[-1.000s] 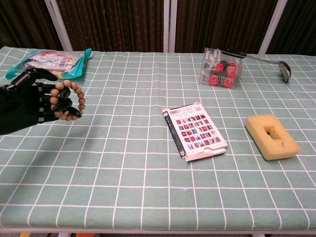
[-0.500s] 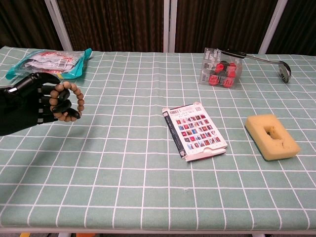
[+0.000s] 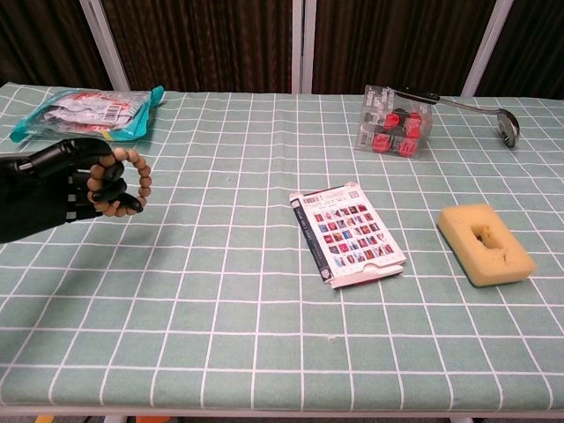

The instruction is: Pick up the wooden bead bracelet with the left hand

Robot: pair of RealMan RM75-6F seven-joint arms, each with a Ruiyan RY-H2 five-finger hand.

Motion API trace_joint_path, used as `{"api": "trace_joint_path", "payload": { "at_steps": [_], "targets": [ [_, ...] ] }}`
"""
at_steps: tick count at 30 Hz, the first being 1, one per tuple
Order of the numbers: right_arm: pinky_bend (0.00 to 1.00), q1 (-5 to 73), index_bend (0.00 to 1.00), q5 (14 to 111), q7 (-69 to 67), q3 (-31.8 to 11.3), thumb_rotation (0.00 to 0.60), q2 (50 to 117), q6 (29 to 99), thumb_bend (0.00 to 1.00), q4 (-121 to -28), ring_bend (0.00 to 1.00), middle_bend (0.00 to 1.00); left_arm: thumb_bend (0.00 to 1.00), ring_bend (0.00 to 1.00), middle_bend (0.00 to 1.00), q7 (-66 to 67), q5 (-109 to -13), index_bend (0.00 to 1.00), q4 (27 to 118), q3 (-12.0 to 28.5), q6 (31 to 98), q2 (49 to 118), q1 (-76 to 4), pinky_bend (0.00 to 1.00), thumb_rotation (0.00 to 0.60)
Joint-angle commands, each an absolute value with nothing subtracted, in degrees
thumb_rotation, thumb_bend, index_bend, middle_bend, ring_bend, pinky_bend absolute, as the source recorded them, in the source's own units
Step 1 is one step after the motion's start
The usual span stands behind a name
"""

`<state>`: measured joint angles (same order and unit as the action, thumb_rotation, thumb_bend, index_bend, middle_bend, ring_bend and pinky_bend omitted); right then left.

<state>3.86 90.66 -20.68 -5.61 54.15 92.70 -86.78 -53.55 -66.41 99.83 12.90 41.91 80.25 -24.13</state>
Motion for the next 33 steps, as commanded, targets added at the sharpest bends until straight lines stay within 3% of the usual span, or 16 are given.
{"api": "trace_joint_path", "payload": {
  "at_steps": [1,10,17,33],
  "targets": [
    [0.0,3.86,0.0,90.65,-20.66,-5.64,0.6,54.11,92.72,0.1,-86.83,0.0,0.02,0.6,0.44,0.75,-53.68,-66.73,0.66,99.96,12.96,41.9,80.17,-24.08,0.12,0.384],
    [0.0,3.65,0.0,90.65,-20.71,-5.68,0.6,53.99,93.08,0.1,-86.93,0.0,0.02,0.67,0.42,0.7,-54.28,-68.51,0.62,99.95,12.89,42.11,80.13,-23.95,0.12,0.377],
    [0.0,3.72,0.0,90.62,-20.72,-5.72,0.6,53.99,92.96,0.1,-86.99,0.0,0.02,0.73,0.38,0.63,-55.65,-70.17,0.55,99.54,12.63,41.8,80.09,-24.06,0.12,0.408],
    [0.0,3.79,0.0,90.46,-20.56,-5.81,0.6,53.95,92.75,0.1,-87.13,0.0,0.02,0.91,0.35,0.58,-58.38,-73.22,0.49,98.82,11.61,41.77,79.99,-24.42,0.12,0.488]
  ]
}}
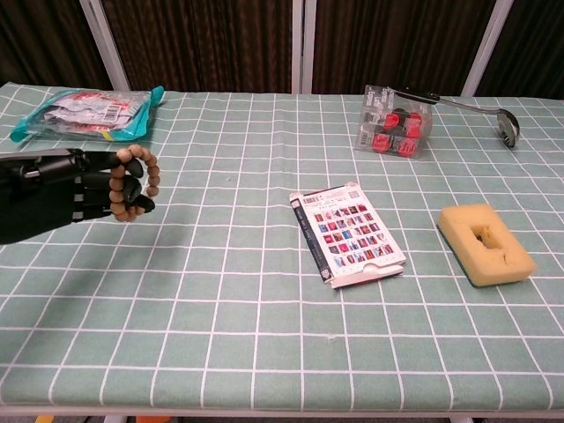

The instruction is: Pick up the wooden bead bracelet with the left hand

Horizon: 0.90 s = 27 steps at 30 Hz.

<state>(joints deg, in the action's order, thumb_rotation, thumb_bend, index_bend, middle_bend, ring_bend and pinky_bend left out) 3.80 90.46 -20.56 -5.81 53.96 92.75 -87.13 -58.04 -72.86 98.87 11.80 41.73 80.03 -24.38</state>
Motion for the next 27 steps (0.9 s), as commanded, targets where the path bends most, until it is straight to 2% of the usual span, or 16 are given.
{"api": "trace_joint_path", "payload": {
  "at_steps": [1,7,8,10,12,13,15,18,22,25,27],
  "targets": [
    [0.0,3.79,0.0,90.48,-20.56,-5.8,0.6,53.95,92.75,0.1,-87.14,0.0,0.02,0.91,0.35,0.57,-58.64,-73.4,0.48,98.84,11.54,41.73,79.94,-24.45,0.12,0.493],
    [0.0,3.79,0.0,90.53,-20.46,-5.79,0.6,53.93,92.74,0.1,-87.22,0.0,0.02,0.93,0.35,0.56,-60.14,-74.43,0.47,98.9,11.35,41.89,79.62,-24.72,0.12,0.502],
    [0.0,3.78,0.0,90.51,-20.45,-5.78,0.6,53.94,92.75,0.1,-87.22,0.0,0.02,0.93,0.35,0.56,-60.5,-74.51,0.47,98.95,11.35,41.95,79.57,-24.71,0.12,0.481],
    [0.0,3.76,0.0,90.46,-20.46,-5.79,0.6,53.97,92.75,0.1,-87.2,0.0,0.02,0.91,0.34,0.56,-61.57,-74.64,0.46,99.05,11.41,42.02,79.45,-24.72,0.12,0.367],
    [0.0,3.75,0.0,90.42,-20.54,-5.81,0.6,53.98,92.74,0.1,-87.18,0.0,0.02,0.87,0.33,0.55,-62.43,-75.21,0.45,98.92,11.31,42.0,79.29,-24.82,0.12,0.225],
    [0.0,3.74,0.0,90.42,-20.55,-5.8,0.6,53.98,92.75,0.1,-87.17,0.0,0.02,0.85,0.32,0.54,-62.72,-75.44,0.44,98.79,11.28,42.06,79.25,-24.87,0.12,0.188],
    [0.0,3.71,0.0,90.41,-20.59,-5.82,0.6,53.99,92.81,0.1,-87.15,0.0,0.02,0.8,0.31,0.53,-62.46,-76.28,0.43,98.13,11.11,42.56,79.29,-25.03,0.12,0.155],
    [0.0,3.64,0.0,90.37,-20.67,-5.78,0.6,53.96,92.82,0.1,-87.1,0.0,0.02,0.77,0.3,0.5,-59.89,-78.14,0.4,96.62,10.53,44.19,79.59,-25.31,0.12,0.133],
    [0.0,3.63,0.0,90.31,-20.83,-5.72,0.6,53.95,92.65,0.1,-87.0,0.0,0.02,0.74,0.26,0.47,-52.5,-80.37,0.38,93.53,9.5,47.18,80.58,-25.81,0.12,0.134],
    [0.0,3.7,0.0,90.42,-20.96,-5.57,0.6,54.15,92.4,0.1,-86.79,0.0,0.02,0.72,0.23,0.43,-41.87,-81.04,0.35,89.67,8.94,51.06,82.96,-25.94,0.12,0.137],
    [0.0,3.74,0.0,90.4,-21.08,-5.49,0.6,54.33,92.2,0.1,-86.57,0.0,0.02,0.71,0.2,0.39,-32.01,-81.48,0.34,86.34,8.52,54.37,85.14,-25.91,0.12,0.164]
  ]
}}
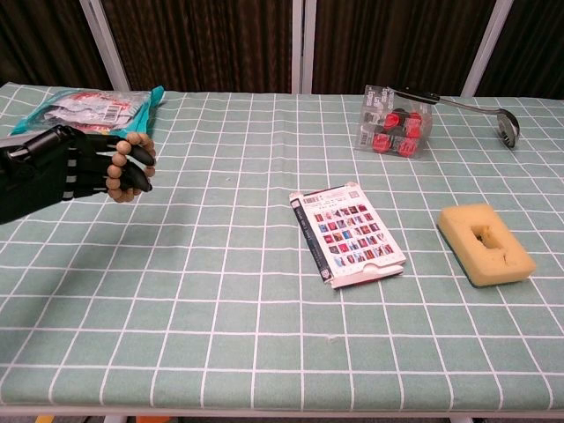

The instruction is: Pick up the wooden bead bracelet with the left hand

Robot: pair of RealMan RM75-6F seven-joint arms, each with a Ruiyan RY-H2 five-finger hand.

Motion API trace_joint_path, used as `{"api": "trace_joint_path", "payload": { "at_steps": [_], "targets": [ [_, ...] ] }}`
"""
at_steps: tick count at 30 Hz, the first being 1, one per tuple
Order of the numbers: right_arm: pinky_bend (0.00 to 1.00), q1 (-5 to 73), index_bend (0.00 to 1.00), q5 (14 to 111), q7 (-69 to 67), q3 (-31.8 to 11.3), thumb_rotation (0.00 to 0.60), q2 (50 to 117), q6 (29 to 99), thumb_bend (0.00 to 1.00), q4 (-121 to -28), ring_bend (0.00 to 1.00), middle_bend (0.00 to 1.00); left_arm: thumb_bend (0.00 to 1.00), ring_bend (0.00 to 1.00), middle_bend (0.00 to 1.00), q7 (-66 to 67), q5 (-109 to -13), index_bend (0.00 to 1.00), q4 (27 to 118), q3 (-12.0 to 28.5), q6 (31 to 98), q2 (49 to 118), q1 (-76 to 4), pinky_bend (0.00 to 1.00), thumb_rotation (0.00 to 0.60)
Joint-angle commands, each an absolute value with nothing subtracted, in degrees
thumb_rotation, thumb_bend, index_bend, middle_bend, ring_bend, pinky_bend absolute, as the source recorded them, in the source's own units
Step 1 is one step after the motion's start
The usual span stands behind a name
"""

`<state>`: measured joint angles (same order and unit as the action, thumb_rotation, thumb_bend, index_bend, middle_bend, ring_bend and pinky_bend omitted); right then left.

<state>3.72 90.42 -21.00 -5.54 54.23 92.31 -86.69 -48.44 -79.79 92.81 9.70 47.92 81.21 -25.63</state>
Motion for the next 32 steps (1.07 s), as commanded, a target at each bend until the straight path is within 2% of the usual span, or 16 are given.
{"api": "trace_joint_path", "payload": {
  "at_steps": [1,7,10,12,14,19,22,25,32],
  "targets": [
    [0.0,3.75,0.0,90.38,-21.17,-5.47,0.6,54.41,92.13,0.1,-86.46,0.0,0.02,0.71,0.18,0.37,-27.75,-81.85,0.34,84.99,8.23,55.63,85.97,-25.94,0.12,0.175],
    [0.0,4.18,0.0,90.5,-21.91,-5.24,0.6,54.98,91.22,0.1,-85.59,0.0,0.02,0.62,0.16,0.32,-5.77,-82.47,0.32,82.44,7.0,60.09,87.51,-26.35,0.12,0.197],
    [0.0,4.62,0.0,90.64,-22.25,-4.97,0.6,55.3,90.23,0.1,-85.17,0.0,0.02,0.53,0.16,0.32,-2.44,-81.47,0.29,84.31,8.57,64.22,87.27,-25.39,0.12,0.279],
    [0.0,5.0,0.0,90.71,-22.66,-4.52,0.6,55.33,88.92,0.1,-84.95,0.0,0.02,0.45,0.16,0.32,-1.81,-80.94,0.28,85.24,10.15,67.96,86.58,-24.35,0.12,0.356],
    [0.0,5.37,0.0,90.74,-22.9,-4.05,0.6,55.19,87.57,0.1,-84.87,0.0,0.02,0.42,0.16,0.32,-1.51,-80.64,0.28,86.09,11.24,70.76,85.07,-23.37,0.12,0.401],
    [0.0,6.62,0.0,91.01,-23.57,-3.11,0.6,55.02,84.27,0.11,-84.69,0.0,0.02,0.37,0.21,0.35,1.51,-79.16,0.3,86.93,12.63,78.26,78.94,-18.94,0.15,0.431],
    [0.0,7.33,0.0,91.57,-24.45,-2.55,0.6,55.51,82.89,0.11,-84.08,0.0,0.02,0.36,0.18,0.33,6.45,-78.55,0.29,86.73,10.46,80.71,73.92,-15.38,0.1,0.43],
    [0.0,7.65,0.0,92.15,-24.83,-2.44,0.6,56.67,83.08,0.1,-83.23,0.0,0.01,0.33,0.09,0.23,11.55,-77.29,0.23,89.17,7.8,83.26,69.18,-11.23,0.05,0.432],
    [0.0,7.64,0.0,93.15,-22.97,-2.56,0.6,59.32,85.17,0.1,-82.02,0.0,0.0,0.31,0.06,0.17,8.98,-78.23,0.19,95.53,3.4,90.53,64.53,-2.98,0.04,0.587]
  ]
}}
